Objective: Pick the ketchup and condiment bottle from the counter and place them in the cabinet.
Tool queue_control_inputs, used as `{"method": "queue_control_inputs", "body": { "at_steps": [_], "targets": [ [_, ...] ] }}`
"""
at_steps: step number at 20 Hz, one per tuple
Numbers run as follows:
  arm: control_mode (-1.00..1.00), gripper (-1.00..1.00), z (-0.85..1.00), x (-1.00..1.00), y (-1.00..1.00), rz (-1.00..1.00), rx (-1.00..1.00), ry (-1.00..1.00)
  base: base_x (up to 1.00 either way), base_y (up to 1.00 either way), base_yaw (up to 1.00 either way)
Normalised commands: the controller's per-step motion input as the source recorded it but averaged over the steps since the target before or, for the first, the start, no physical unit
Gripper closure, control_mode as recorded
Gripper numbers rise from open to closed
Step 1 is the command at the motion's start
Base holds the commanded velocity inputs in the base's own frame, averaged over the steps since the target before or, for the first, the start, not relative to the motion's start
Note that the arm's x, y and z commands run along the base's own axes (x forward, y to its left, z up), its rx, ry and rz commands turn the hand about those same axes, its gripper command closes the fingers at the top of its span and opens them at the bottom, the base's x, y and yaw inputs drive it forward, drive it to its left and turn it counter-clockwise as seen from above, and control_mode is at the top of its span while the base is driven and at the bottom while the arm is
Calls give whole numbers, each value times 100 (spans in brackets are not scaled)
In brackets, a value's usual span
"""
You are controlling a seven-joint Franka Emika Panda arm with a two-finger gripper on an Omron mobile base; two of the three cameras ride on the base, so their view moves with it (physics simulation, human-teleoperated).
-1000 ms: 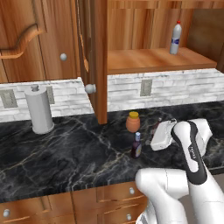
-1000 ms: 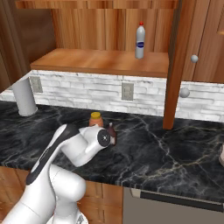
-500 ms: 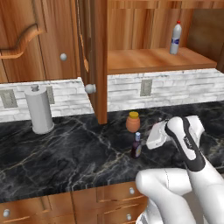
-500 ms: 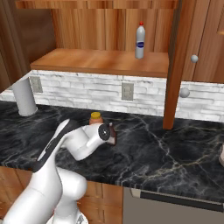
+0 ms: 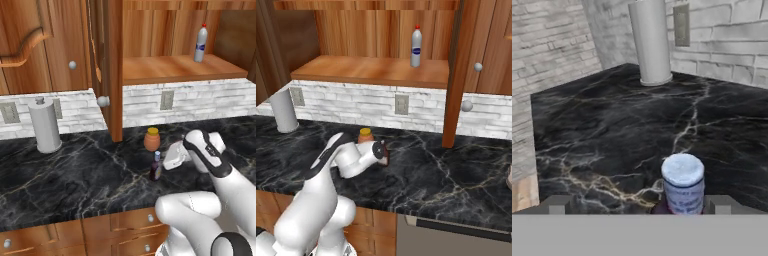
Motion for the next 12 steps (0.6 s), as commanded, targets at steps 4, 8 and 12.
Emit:
{"method": "queue_control_inputs", "body": {
  "at_steps": [4,8,12],
  "targets": [
    [-100,-100,-24,26,12,1,5,3,0,0,0],
    [-100,-100,-24,26,12,0,4,3,0,0,0],
    [-100,-100,-24,25,10,0,3,2,0,0,0]
  ]
}}
